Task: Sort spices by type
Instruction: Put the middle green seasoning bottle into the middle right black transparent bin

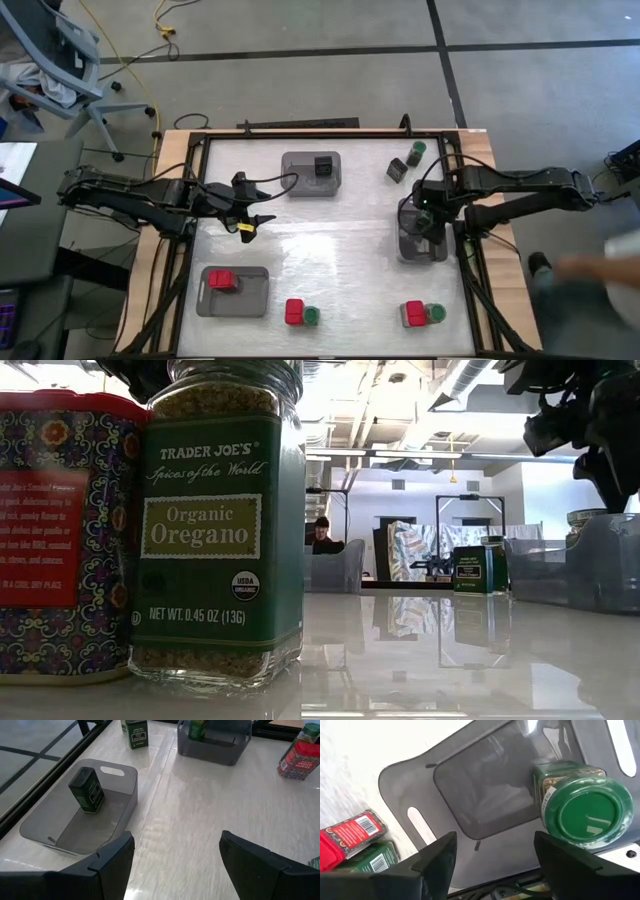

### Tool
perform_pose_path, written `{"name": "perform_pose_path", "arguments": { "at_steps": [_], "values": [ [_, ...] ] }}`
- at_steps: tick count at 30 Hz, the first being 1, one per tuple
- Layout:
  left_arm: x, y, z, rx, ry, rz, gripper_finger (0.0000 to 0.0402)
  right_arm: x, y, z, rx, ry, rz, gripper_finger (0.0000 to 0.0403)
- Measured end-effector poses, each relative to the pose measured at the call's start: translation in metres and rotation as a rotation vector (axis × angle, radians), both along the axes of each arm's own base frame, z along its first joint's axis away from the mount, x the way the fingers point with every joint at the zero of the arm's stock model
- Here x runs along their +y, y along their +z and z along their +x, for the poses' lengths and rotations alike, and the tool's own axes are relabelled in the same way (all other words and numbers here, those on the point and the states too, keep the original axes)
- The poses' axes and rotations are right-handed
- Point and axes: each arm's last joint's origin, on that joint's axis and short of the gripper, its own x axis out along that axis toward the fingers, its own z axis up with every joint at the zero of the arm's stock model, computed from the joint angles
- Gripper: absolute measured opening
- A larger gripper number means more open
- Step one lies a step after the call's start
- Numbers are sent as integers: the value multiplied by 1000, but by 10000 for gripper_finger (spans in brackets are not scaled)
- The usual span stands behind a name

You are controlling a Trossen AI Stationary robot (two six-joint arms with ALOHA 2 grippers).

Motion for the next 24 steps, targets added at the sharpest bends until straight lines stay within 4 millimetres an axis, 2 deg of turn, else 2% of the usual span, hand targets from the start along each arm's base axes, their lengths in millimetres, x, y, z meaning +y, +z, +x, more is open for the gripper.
{"name": "perform_pose_path", "arguments": {
  "at_steps": [13,24],
  "values": [
    [0,0,0,0,0,0,279,-1,-1,-4,50,-24,-45,297],
    [0,0,0,0,0,0,279,9,0,1,1,16,1,297]
  ]
}}
